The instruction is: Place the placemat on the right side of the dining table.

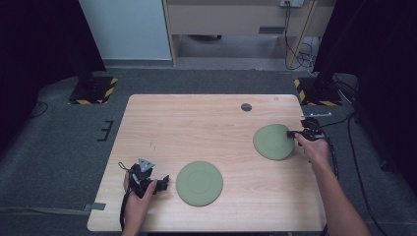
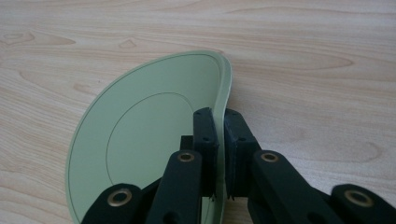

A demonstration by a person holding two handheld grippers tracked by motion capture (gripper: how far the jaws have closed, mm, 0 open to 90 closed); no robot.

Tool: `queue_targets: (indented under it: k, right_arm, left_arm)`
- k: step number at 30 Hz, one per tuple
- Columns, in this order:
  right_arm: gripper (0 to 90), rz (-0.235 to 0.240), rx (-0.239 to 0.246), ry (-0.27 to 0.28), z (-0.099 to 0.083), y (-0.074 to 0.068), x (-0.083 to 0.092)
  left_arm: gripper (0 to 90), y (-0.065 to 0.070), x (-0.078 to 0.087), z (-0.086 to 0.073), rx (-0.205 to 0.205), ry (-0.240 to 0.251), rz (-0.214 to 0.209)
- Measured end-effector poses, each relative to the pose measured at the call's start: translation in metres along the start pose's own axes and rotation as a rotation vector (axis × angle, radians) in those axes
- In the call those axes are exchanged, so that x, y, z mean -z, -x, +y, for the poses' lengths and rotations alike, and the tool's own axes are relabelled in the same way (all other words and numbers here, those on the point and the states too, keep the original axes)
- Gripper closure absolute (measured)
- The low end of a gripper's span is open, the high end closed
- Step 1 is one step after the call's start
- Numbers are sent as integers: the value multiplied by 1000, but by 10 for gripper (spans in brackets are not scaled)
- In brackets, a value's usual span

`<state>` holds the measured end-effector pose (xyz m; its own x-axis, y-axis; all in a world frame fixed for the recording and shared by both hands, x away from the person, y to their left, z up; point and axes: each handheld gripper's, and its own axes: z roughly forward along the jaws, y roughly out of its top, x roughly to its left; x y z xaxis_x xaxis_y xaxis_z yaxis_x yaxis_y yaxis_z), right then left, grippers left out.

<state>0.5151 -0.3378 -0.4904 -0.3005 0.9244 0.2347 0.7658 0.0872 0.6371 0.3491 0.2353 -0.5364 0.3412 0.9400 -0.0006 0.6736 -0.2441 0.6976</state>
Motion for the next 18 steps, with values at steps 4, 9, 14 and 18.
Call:
queue_targets:
  k: [4,9,14,18]
  right_arm:
    - [854,-2,-9,3,-1,3,0]
    - [849,-12,-17,4,-1,8,1]
    - [843,-15,-34,2,-2,13,0]
    - [838,-13,-47,5,-3,16,-1]
  left_arm:
    - [0,0,0,0,0,0,0]
    - [0,0,0,0,0,0,0]
    - [0,0,0,0,0,0,0]
    - [0,0,0,0,0,0,0]
